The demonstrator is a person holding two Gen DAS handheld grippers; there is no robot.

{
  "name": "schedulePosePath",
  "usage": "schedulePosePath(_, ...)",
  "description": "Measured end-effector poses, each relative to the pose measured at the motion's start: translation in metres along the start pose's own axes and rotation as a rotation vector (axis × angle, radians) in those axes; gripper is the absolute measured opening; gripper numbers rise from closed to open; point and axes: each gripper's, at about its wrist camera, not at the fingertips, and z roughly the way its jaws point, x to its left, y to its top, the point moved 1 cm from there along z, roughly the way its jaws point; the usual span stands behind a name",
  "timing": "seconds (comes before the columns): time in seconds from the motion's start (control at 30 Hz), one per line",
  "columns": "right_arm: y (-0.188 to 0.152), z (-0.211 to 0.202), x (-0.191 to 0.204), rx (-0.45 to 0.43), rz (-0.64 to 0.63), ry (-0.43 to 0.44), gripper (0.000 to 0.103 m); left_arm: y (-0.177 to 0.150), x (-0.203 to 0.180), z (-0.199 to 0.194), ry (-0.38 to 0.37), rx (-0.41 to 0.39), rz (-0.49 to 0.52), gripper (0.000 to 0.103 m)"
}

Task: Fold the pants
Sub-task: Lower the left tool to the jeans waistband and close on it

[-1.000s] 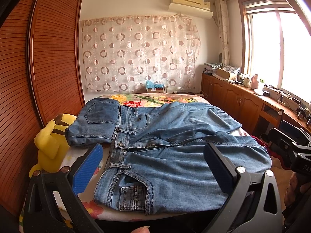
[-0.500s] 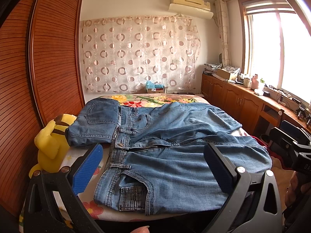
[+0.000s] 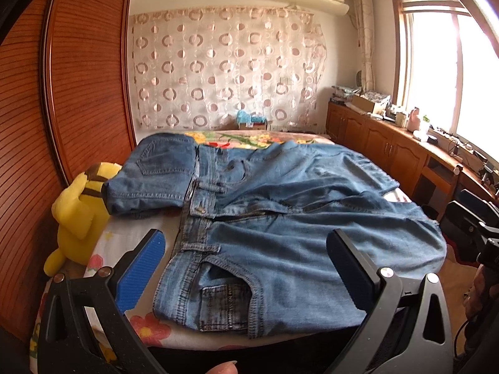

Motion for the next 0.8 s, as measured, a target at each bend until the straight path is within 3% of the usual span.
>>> schedulePosePath(0.8,-0.004,0.023,-0.009,0.210,-0.049,-0.063,0.103,-0.079,0.081,0.048,0.035,0.160,-0.077,0.103)
